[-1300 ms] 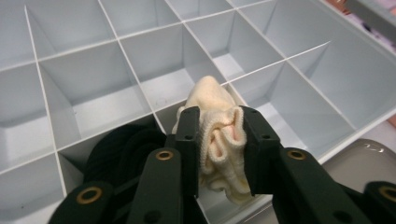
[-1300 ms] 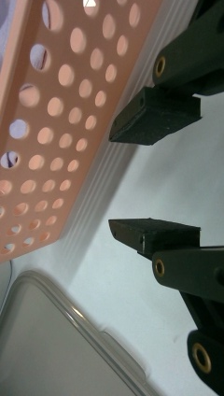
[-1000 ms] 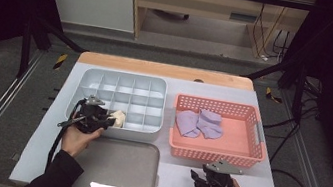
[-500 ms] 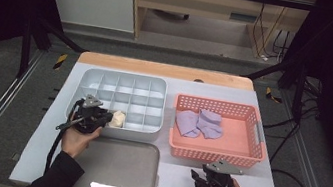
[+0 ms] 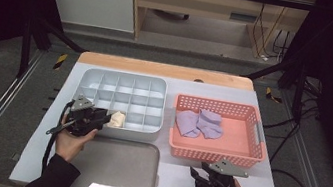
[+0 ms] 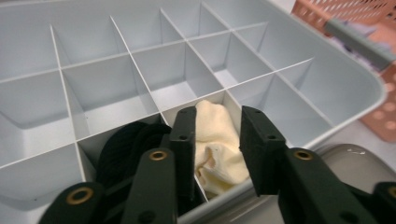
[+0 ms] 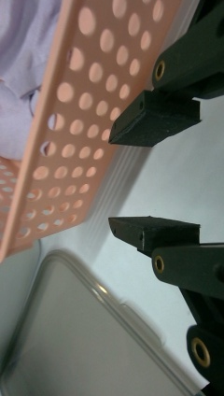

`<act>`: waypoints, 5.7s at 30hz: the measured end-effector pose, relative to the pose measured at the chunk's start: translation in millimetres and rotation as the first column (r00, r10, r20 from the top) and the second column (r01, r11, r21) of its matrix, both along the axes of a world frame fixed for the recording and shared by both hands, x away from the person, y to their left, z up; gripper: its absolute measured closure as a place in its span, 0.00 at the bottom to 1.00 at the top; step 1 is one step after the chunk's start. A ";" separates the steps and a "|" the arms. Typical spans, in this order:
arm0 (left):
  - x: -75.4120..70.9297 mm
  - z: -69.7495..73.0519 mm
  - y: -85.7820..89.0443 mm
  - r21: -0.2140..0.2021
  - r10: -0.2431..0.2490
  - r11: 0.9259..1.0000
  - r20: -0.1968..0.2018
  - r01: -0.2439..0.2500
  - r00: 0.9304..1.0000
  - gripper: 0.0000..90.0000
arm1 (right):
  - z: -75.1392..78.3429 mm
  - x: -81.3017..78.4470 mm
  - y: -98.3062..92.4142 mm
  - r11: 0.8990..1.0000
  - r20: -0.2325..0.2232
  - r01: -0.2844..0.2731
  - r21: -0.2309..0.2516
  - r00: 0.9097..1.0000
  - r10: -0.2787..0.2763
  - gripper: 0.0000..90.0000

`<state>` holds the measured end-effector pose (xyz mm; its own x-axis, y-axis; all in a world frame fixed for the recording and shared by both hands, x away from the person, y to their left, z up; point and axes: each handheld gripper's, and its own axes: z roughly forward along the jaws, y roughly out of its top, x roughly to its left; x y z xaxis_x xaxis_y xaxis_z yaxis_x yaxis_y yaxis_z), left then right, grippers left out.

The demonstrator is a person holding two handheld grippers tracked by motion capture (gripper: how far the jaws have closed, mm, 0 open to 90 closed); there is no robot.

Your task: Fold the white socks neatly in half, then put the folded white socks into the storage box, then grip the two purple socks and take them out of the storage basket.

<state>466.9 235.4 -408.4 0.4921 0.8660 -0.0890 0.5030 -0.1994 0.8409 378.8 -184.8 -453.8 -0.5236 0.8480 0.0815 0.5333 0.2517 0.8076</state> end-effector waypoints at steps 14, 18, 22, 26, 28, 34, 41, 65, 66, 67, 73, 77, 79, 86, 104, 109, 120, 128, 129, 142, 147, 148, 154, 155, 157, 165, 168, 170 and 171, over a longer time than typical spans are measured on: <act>-55.2 -9.0 16.4 -0.045 -0.006 0.999 0.060 0.009 0.998 0.49 | 15.8 -5.8 -5.6 0.998 0.061 0.021 0.065 0.998 -0.025 0.53; -67.4 -15.4 16.8 -0.043 -0.016 0.999 0.054 0.018 0.998 0.45 | 22.9 -4.8 -8.8 0.996 0.079 0.035 0.087 0.996 -0.042 0.50; -74.3 -24.1 17.0 -0.031 -0.031 0.999 0.028 0.032 0.999 0.41 | 29.3 -1.7 -9.6 0.994 0.098 0.046 0.096 0.994 -0.056 0.48; -78.9 -33.1 16.8 -0.038 -0.044 0.998 0.003 0.044 0.999 0.39 | 32.9 1.6 -9.4 0.994 0.103 0.051 0.097 0.993 -0.061 0.46; -81.1 -37.3 16.1 -0.022 -0.045 0.999 0.006 0.045 0.999 0.38 | 36.9 6.2 -7.8 0.993 0.109 0.056 0.100 0.992 -0.067 0.45; -86.4 -45.9 16.7 -0.015 -0.051 0.999 -0.005 0.051 0.999 0.36 | 47.9 17.8 -6.8 0.992 0.131 0.072 0.108 0.988 -0.086 0.42; -85.1 -51.6 22.5 -0.019 -0.016 1.000 -0.019 0.016 1.000 0.32 | 54.7 33.9 -8.1 0.990 0.138 0.087 0.109 0.985 -0.102 0.39; -79.7 -57.3 33.1 -0.052 0.020 0.998 -0.041 -0.023 0.999 0.27 | 80.9 96.3 -10.1 0.982 0.164 0.156 0.103 0.971 -0.172 0.35; -79.1 -58.4 32.8 -0.042 0.018 0.999 -0.044 -0.020 0.999 0.27 | 82.8 102.7 -9.4 0.982 0.161 0.160 0.103 0.971 -0.175 0.35; -79.1 -58.4 32.8 -0.042 0.018 0.999 -0.044 -0.020 0.999 0.27 | 83.7 106.2 -9.0 0.982 0.157 0.159 0.102 0.972 -0.174 0.35; -79.5 -58.4 32.8 -0.035 0.017 0.999 -0.039 -0.018 0.999 0.28 | 86.8 121.3 -4.3 0.984 0.153 0.162 0.079 0.973 -0.173 0.34; -79.7 -58.6 32.6 -0.032 0.017 0.999 -0.037 -0.018 0.999 0.29 | 86.9 132.9 -2.2 0.984 0.147 0.163 0.071 0.974 -0.172 0.34; -79.4 -59.2 32.1 -0.028 0.013 0.999 -0.040 -0.014 0.999 0.30 | 85.6 141.0 -2.1 0.984 0.140 0.166 0.059 0.975 -0.173 0.34; -78.5 -60.0 33.6 -0.033 0.017 0.999 -0.046 -0.018 0.999 0.33 | 82.5 156.1 -2.3 0.983 0.124 0.174 0.050 0.976 -0.179 0.34; -77.3 -61.5 38.2 -0.018 0.035 0.999 -0.017 -0.035 0.999 0.42 | 60.8 190.1 -1.0 0.974 0.073 0.228 -0.007 0.971 -0.226 0.34; -77.9 -60.8 35.8 -0.012 0.016 1.000 -0.031 -0.016 0.999 0.44 | 48.6 197.2 -2.3 0.969 0.046 0.245 -0.035 0.969 -0.243 0.35; -77.6 -60.8 34.5 -0.014 0.006 1.000 -0.040 -0.007 0.999 0.44 | 25.8 200.8 -5.2 0.964 -0.024 0.255 -0.069 0.966 -0.258 0.38; -78.3 -60.2 34.4 -0.011 0.003 1.000 -0.039 -0.003 0.999 0.44 | 15.8 205.7 4.2 0.965 -0.054 0.248 -0.087 0.966 -0.253 0.39; -78.4 -60.3 34.1 -0.009 0.000 1.000 -0.038 0.000 0.999 0.44 | 14.3 206.4 4.8 0.964 -0.059 0.249 -0.095 0.965 -0.255 0.39; -77.4 -61.8 31.2 0.000 -0.013 1.000 -0.048 0.013 0.999 0.44 | 7.9 211.7 2.1 0.953 -0.097 0.272 -0.134 0.953 -0.285 0.46; -77.4 -61.6 31.6 -0.002 -0.011 1.000 -0.048 0.011 0.999 0.44 | 4.4 215.8 -0.7 0.952 -0.129 0.281 -0.118 0.947 -0.295 0.56; -77.6 -61.5 31.6 -0.005 -0.011 1.000 -0.048 0.011 0.999 0.44 | 3.9 216.2 -1.1 0.950 -0.132 0.287 -0.123 0.944 -0.302 0.59; -77.7 -61.5 31.5 -0.002 -0.010 1.000 -0.048 0.009 0.999 0.45 | 1.2 217.2 -1.1 0.947 -0.183 0.267 -0.179 0.937 -0.298 0.83; -77.7 -61.5 31.5 -0.002 -0.010 1.000 -0.048 0.009 0.999 0.45 | 1.2 217.2 -1.1 0.947 -0.183 0.267 -0.179 0.937 -0.298 0.83; -77.9 -61.3 31.4 0.001 -0.010 1.000 -0.047 0.010 0.999 0.45 | 3.6 216.0 -3.1 0.946 -0.214 0.271 -0.177 0.928 -0.306 0.95; -78.2 -60.9 31.4 0.000 -0.004 1.000 -0.045 0.004 0.999 0.45 | 26.2 201.7 -7.2 0.950 -0.147 0.267 -0.160 0.946 -0.290 0.97; -77.7 -61.5 30.8 0.003 -0.005 1.000 -0.049 0.005 0.999 0.45 | 40.1 192.3 -13.0 0.958 -0.111 0.262 -0.112 0.955 -0.274 0.97; -77.6 -61.5 30.5 0.005 -0.005 1.000 -0.049 0.005 0.999 0.45 | 50.1 185.4 -15.8 0.965 -0.079 0.249 -0.082 0.964 -0.255 0.97; -77.6 -61.5 30.5 0.005 -0.005 1.000 -0.049 0.005 0.999 0.45 | 50.1 185.4 -15.8 0.965 -0.079 0.249 -0.082 0.964 -0.255 0.97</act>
<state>389.4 265.9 -469.9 0.4919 0.8639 -0.1087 0.5423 -0.2063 0.8145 564.3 -200.6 -403.7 -0.2856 0.9569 0.0532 0.6551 0.1544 0.7396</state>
